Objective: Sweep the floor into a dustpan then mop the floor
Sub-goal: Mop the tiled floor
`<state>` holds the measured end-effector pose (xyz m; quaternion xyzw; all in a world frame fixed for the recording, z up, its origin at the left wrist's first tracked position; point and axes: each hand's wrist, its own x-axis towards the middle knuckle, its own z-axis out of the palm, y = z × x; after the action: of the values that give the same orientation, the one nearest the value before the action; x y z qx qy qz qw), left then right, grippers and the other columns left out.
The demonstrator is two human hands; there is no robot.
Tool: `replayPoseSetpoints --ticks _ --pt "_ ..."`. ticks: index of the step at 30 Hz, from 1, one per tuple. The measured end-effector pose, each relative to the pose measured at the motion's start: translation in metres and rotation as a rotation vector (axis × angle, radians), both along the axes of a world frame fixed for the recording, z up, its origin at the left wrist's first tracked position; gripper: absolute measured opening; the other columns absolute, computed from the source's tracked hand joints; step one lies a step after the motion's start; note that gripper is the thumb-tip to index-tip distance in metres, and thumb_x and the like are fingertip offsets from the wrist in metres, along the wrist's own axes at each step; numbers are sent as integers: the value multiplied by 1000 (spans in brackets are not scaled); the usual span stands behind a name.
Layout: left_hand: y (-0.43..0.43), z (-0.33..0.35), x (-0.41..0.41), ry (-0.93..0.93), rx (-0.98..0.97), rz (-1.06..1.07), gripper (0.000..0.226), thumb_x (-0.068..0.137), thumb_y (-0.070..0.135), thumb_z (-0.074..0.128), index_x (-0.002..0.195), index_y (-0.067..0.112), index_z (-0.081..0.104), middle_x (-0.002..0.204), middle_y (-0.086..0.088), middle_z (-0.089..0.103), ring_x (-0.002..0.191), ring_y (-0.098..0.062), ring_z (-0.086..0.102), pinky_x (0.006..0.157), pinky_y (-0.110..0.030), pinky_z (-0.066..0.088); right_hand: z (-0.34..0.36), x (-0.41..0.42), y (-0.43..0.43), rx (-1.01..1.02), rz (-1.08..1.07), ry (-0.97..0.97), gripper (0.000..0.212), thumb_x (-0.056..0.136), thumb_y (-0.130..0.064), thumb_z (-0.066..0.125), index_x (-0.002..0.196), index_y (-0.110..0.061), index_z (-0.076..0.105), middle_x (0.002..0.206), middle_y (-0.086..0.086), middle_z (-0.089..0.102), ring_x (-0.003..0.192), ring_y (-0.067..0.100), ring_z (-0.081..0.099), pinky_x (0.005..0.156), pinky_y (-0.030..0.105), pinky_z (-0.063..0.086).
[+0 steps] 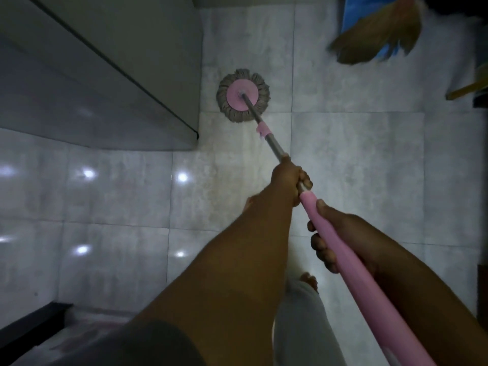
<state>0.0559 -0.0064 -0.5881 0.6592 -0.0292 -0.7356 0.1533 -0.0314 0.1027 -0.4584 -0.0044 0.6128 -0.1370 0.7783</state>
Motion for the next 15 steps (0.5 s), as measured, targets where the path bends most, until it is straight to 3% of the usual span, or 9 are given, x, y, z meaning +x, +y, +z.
replayPoseSetpoints --ticks 5,9,15 --pt "-134 -22 23 -54 -17 -35 57 101 55 35 64 12 43 34 3 37 24 -11 34 36 -10 29 -30 26 -127 -61 -32 -9 61 80 -63 59 99 -5 56 60 7 55 41 16 50 40 24 43" --pt "-218 -26 29 -73 -63 15 51 102 51 37 66 14 41 35 4 34 23 -9 31 34 -9 27 -48 37 -206 -126 -63 -9 56 89 -59 55 104 -5 56 62 4 58 43 12 52 41 22 45" --pt "-259 -33 28 -92 -85 32 51 103 44 41 60 17 37 37 6 35 25 -8 32 35 -9 24 -64 38 -248 -183 -101 -41 49 94 -56 52 90 -7 53 61 3 50 41 10 48 40 18 43"
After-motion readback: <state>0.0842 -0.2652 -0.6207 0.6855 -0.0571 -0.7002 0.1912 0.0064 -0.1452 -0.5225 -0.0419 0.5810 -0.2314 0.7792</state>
